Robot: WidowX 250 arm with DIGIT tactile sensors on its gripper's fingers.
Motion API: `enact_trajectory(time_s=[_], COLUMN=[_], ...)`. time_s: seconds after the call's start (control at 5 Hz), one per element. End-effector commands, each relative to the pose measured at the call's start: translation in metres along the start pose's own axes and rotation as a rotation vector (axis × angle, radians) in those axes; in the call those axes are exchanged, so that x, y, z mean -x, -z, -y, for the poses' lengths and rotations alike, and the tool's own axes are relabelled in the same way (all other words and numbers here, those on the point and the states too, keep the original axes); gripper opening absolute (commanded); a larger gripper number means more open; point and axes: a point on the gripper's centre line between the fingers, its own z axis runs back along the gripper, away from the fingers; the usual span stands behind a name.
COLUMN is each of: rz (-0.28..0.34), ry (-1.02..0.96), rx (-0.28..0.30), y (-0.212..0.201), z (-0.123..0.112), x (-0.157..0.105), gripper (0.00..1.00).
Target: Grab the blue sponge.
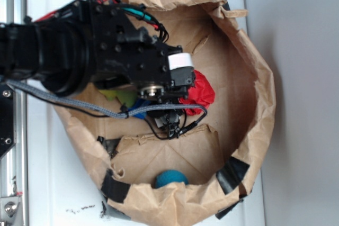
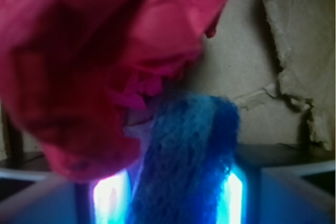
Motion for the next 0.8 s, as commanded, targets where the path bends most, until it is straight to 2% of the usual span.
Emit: enact_trajectory(time_s=[0.0, 0.2, 0.4, 0.6], rz=[0.042, 0.095, 0.097, 0.223], ry=[0.030, -0.031, -0.070, -0.087], rx=[0.095, 0.129, 0.132, 0.103], y=[-0.064, -0.113, -0.145, -0.146], z=[-0.003, -0.004, -0.004, -0.003], x=[-0.004, -0.007, -0.013, -0.006], gripper=[0.00, 0.00, 0.00, 0.00])
